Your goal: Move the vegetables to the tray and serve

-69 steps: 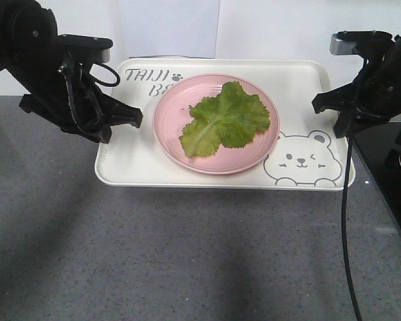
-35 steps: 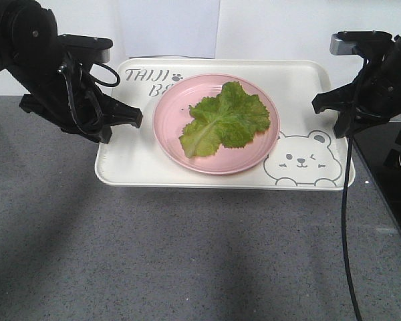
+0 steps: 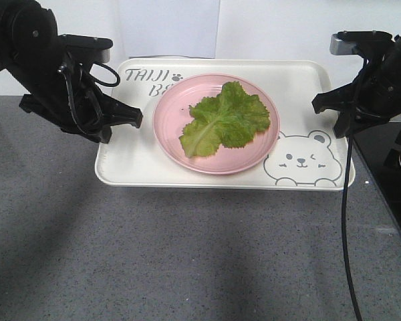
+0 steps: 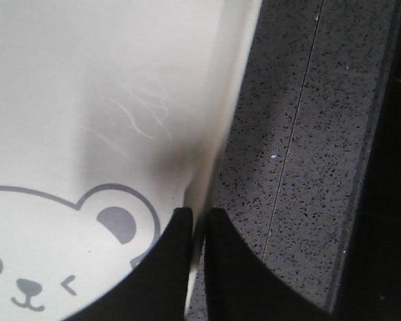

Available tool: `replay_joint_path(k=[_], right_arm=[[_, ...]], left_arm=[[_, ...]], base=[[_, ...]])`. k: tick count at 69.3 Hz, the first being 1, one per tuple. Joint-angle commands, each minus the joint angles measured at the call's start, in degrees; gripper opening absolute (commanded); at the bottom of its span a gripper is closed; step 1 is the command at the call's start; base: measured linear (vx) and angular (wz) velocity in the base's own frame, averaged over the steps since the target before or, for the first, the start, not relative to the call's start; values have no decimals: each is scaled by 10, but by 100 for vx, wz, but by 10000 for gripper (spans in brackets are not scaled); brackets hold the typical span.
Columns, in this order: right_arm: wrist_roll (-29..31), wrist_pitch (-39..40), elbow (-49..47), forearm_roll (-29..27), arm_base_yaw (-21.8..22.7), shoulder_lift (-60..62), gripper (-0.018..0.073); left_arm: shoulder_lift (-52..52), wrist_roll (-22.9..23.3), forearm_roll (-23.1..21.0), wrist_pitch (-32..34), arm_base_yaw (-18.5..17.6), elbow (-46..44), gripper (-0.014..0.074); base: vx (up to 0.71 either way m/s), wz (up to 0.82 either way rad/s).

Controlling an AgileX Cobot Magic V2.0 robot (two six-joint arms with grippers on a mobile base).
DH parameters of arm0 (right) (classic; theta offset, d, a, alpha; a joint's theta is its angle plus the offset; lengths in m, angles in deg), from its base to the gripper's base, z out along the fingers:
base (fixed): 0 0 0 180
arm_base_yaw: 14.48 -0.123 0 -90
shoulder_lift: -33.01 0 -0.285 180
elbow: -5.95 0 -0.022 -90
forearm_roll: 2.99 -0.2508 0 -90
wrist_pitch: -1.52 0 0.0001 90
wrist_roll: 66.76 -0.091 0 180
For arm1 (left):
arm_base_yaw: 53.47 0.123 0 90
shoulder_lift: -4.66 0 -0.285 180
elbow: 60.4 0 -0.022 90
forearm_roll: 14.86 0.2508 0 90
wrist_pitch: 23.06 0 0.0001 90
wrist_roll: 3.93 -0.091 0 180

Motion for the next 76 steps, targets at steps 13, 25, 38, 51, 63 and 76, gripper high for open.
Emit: replay_joint_path(k=[13, 25, 38, 51, 63, 76], right_arm=[[23, -14, -17, -19, -1, 31, -6], [23, -14, -17, -19, -1, 31, -6], [23, -14, -17, -19, -1, 31, -6], [23, -10, -17, -19, -1, 31, -6], [23, -3, -17, -21, -1, 31, -6], [29, 3, -17, -57, -1, 31, -6]], left_arm=[[32, -12, -11, 40, -4, -17, -6], [32, -12, -11, 40, -4, -17, -6], [32, -12, -11, 40, -4, -17, -6], [32, -12, -11, 40, -4, -17, -6], [32, -12, -11, 42, -4, -17, -6], [31, -12, -4, 45, -4, -17, -6]], base=[[0, 0], [0, 0], [0, 0], [0, 0], [0, 0], [0, 0]])
